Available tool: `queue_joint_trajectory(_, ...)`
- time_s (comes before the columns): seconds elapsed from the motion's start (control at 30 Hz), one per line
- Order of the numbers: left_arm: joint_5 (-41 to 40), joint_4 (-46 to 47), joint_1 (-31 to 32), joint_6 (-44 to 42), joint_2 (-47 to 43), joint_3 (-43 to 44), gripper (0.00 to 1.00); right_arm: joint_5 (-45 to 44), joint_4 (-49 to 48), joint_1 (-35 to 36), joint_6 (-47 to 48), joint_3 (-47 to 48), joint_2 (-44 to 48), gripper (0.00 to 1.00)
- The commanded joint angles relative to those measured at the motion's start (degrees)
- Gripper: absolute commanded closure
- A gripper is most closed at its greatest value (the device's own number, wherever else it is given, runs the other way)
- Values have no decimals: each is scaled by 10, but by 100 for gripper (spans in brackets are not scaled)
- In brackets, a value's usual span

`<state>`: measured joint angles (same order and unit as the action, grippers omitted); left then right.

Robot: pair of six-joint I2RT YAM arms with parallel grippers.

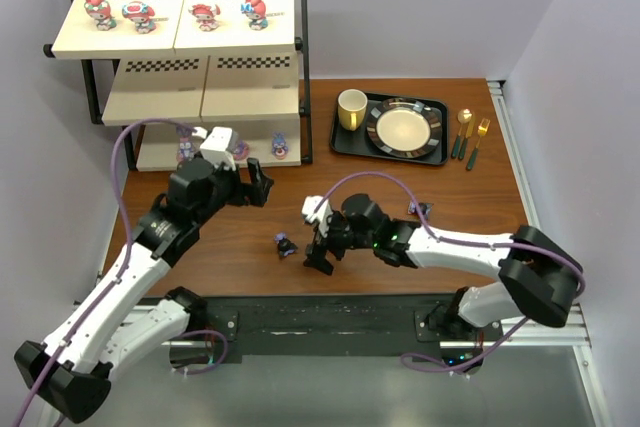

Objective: Place and organize the plastic toys onto the shelf

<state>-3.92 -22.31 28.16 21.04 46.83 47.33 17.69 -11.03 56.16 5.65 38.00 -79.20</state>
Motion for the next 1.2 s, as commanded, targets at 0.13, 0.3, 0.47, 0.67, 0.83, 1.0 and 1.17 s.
queue_joint_trajectory(0.13,-152,-27,-14,-35,-30,-25,2,-274,-67,118,224,13,-78,22)
queue_joint_trajectory(0.3,-167,-2,-44,-51,-17,-48,2,-364,-149,150,274,-1,-120,29)
queue_joint_trajectory(0.47,-190,33,-65,-57,-32,-89,2,-372,-202,160,291,-2,-151,31)
queue_joint_trajectory(0.67,-176,36,-72,-60,-38,-102,2,-357,-218,163,306,16,-204,32)
queue_joint_trajectory(0.83,-171,35,-75,-61,-31,-99,3,-370,-232,164,321,23,-216,36)
queue_joint_trajectory(1.0,-166,35,-76,-60,-32,-101,3,-368,-219,170,339,38,-230,36)
queue_joint_trajectory(1.17,-158,38,-77,-62,-29,-101,3,-376,-217,178,355,47,-244,36)
